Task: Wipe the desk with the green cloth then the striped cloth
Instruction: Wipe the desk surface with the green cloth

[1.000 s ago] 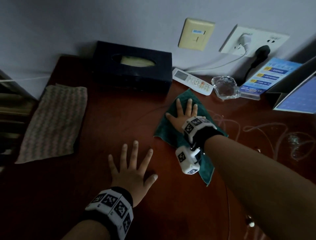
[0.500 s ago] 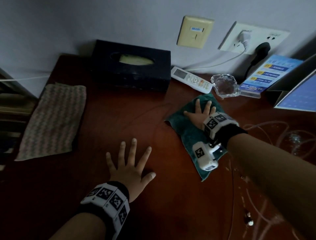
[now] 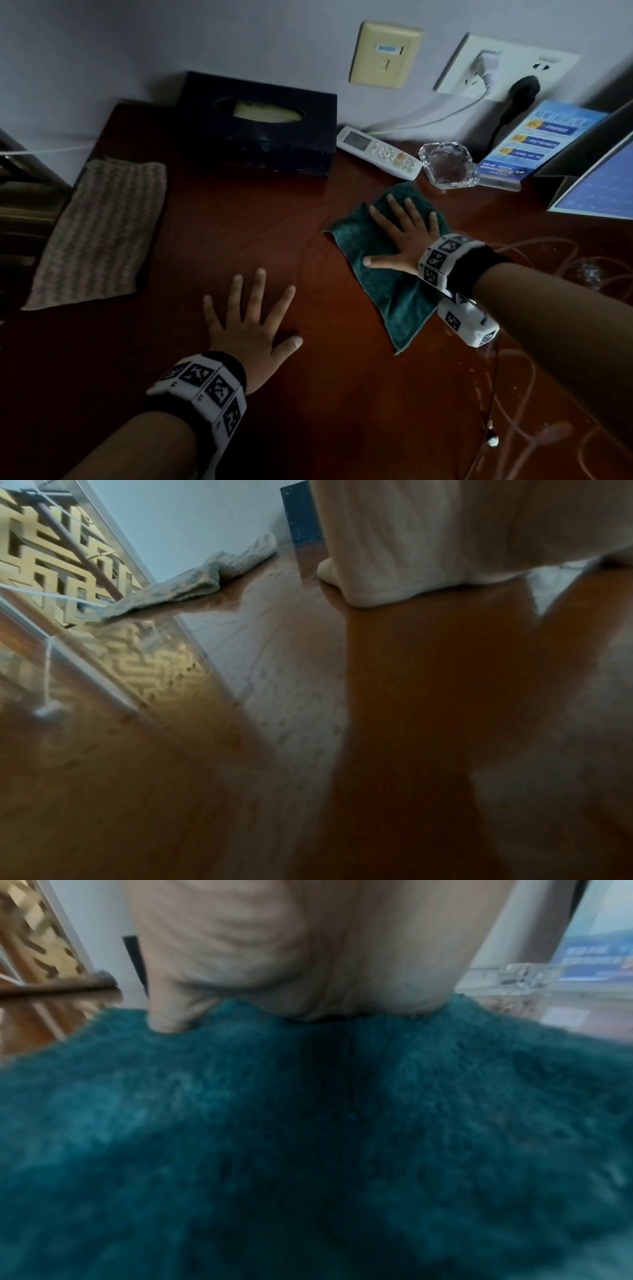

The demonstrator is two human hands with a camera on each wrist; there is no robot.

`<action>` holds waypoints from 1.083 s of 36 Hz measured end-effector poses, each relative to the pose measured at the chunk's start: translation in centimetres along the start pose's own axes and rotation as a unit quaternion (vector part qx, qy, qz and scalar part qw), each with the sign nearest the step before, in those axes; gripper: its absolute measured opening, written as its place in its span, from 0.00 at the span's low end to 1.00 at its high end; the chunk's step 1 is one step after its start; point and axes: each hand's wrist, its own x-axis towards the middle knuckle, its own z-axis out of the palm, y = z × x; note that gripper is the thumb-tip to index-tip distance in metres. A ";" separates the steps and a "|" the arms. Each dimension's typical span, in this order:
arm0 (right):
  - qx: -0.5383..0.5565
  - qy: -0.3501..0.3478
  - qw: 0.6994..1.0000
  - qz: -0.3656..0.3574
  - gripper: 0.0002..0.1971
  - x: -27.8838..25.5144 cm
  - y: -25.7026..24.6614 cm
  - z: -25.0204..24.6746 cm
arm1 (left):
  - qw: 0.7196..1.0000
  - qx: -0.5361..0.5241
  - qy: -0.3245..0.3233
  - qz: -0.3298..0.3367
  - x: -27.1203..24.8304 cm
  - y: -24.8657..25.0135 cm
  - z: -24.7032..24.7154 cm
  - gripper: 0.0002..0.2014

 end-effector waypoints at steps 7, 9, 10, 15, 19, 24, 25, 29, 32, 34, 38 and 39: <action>0.028 0.003 0.998 0.062 0.50 0.5 0.5 -0.3 | 1.000 -0.004 0.007 0.000 0.0 0.0 0.1 0.36; 0.048 0.010 0.995 0.087 0.50 0.5 0.7 -0.5 | 1.000 -0.006 0.013 -0.003 0.1 0.0 0.2 0.36; 0.055 0.010 0.993 0.100 0.51 0.6 0.8 -0.7 | 1.000 -0.006 0.015 -0.005 0.1 0.0 0.2 0.36; 0.090 -0.012 0.984 0.155 0.60 0.5 1.5 -1.0 | 1.000 -0.001 0.023 -0.008 0.2 0.1 0.5 0.38; 0.124 -0.012 0.972 0.198 0.63 -0.4 1.8 -0.5 | 0.999 0.000 0.039 -0.012 0.3 0.2 0.7 0.37; 0.168 -0.021 0.955 0.245 0.57 -2.5 1.7 0.0 | 0.997 0.018 0.065 -0.027 0.2 0.4 0.9 0.35; 0.172 -0.028 0.952 0.253 0.57 -3.0 1.8 0.0 | 0.997 0.024 0.068 -0.032 0.1 0.6 0.9 0.35; 0.203 -0.038 0.940 0.272 0.57 -4.8 2.3 0.5 | 0.993 0.056 0.083 -0.055 -0.7 1.7 0.3 0.36; 0.243 -0.008 0.935 0.259 0.52 -5.5 2.5 1.0 | 0.990 0.042 0.128 -0.037 -1.7 3.2 0.0 0.34; 0.213 0.020 0.949 0.230 0.46 -6.0 2.5 1.3 | 0.987 0.022 0.161 -0.005 -2.3 4.6 0.2 0.33; 0.091 0.047 0.987 0.123 0.35 -7.0 2.7 2.5 | 0.983 -0.004 0.171 0.061 -2.7 7.7 1.3 0.32; 0.071 0.039 0.991 0.102 0.34 -7.1 2.8 2.7 | 0.983 -0.010 0.167 0.072 -2.6 8.3 1.9 0.32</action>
